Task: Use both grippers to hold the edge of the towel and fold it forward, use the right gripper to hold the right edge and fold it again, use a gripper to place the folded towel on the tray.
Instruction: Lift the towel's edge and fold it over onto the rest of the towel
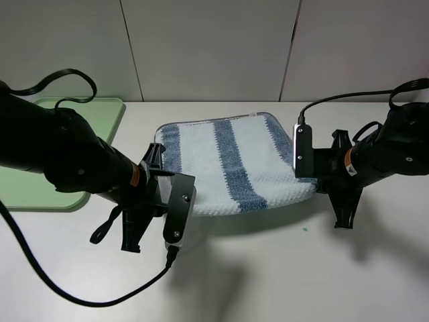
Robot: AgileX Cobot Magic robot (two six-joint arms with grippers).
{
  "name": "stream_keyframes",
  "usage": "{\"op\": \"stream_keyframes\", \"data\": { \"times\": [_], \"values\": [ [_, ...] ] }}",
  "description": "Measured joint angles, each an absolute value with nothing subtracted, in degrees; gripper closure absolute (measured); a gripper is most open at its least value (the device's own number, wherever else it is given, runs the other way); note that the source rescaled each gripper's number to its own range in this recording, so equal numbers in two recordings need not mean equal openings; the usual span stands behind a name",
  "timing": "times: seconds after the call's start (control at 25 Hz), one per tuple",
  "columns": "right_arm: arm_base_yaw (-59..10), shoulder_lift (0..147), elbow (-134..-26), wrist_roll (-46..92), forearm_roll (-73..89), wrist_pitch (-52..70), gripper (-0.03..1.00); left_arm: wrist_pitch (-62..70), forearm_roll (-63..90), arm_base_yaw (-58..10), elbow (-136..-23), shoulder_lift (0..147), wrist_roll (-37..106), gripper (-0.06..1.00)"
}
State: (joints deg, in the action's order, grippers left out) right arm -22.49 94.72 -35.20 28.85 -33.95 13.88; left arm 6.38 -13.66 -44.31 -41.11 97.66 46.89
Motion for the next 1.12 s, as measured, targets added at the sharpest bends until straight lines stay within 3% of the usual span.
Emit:
{"op": "stream_keyframes", "data": {
  "times": [1.12],
  "values": [
    [-22.49, 74.63, -35.14, 28.85, -30.70, 17.40, 0.97, 27.22, -13.72, -44.31, -54.49, 87.57, 46.83, 0.94]
  ]
}}
